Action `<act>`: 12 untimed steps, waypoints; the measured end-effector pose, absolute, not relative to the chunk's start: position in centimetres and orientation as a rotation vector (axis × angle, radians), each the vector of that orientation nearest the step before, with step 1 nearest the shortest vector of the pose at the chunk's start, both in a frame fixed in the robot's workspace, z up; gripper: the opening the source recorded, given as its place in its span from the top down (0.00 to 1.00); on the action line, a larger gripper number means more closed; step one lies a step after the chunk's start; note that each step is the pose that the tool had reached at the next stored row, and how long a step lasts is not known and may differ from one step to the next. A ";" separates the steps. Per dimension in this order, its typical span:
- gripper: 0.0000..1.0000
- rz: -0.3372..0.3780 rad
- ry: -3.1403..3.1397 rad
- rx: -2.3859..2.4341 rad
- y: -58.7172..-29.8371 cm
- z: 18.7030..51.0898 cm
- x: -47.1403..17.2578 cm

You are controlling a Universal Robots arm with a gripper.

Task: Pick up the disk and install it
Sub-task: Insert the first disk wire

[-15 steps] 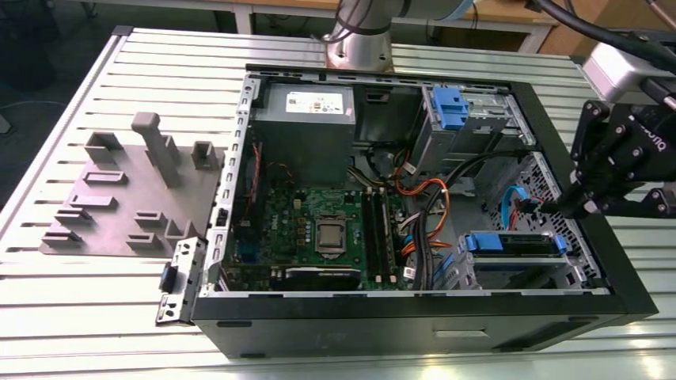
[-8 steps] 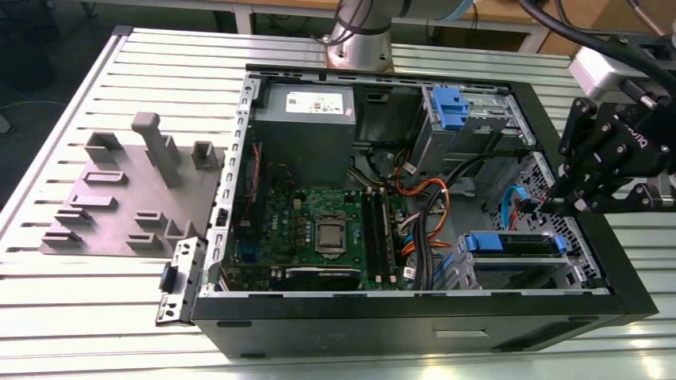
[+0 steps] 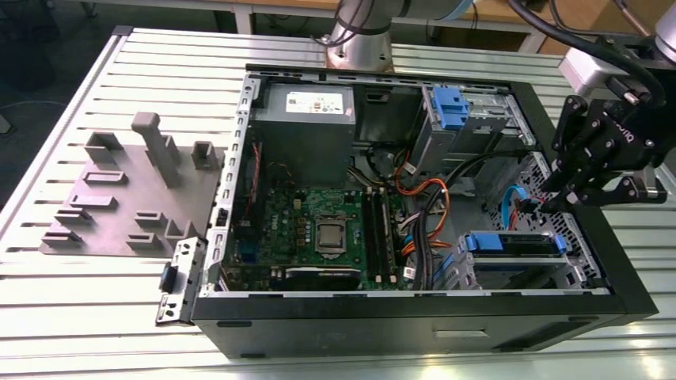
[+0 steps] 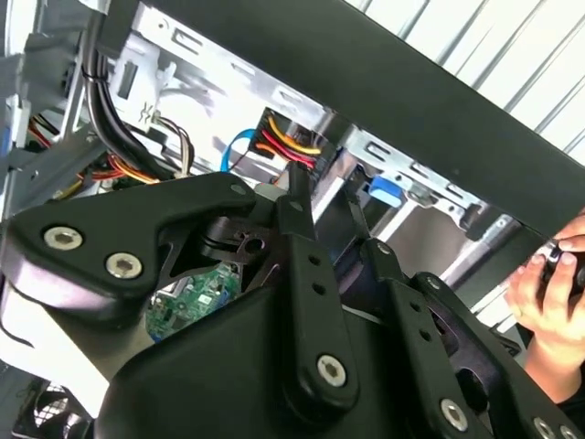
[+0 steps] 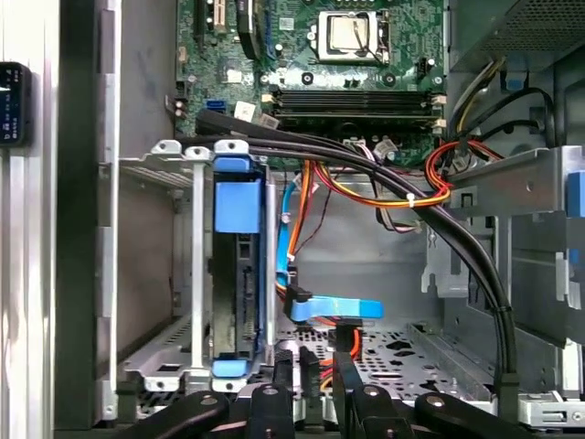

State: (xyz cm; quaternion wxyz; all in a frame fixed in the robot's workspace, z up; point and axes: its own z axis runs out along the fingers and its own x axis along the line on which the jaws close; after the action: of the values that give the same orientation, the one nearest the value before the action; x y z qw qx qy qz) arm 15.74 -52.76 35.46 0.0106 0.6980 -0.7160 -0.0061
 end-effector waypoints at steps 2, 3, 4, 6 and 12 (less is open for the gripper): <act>0.69 -0.019 -2.234 2.178 -52.6 35.3 15.8; 0.69 -0.018 -2.234 2.177 -52.5 35.2 15.9; 0.69 -0.017 -2.233 2.177 -52.4 35.1 15.9; 0.69 -0.009 -2.230 2.173 -52.3 34.9 16.0; 0.69 0.009 -2.222 2.165 -52.2 34.6 16.0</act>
State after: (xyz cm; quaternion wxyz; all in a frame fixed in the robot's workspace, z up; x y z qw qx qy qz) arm 16.00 -52.25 34.62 0.0198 0.6978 -0.7160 0.0030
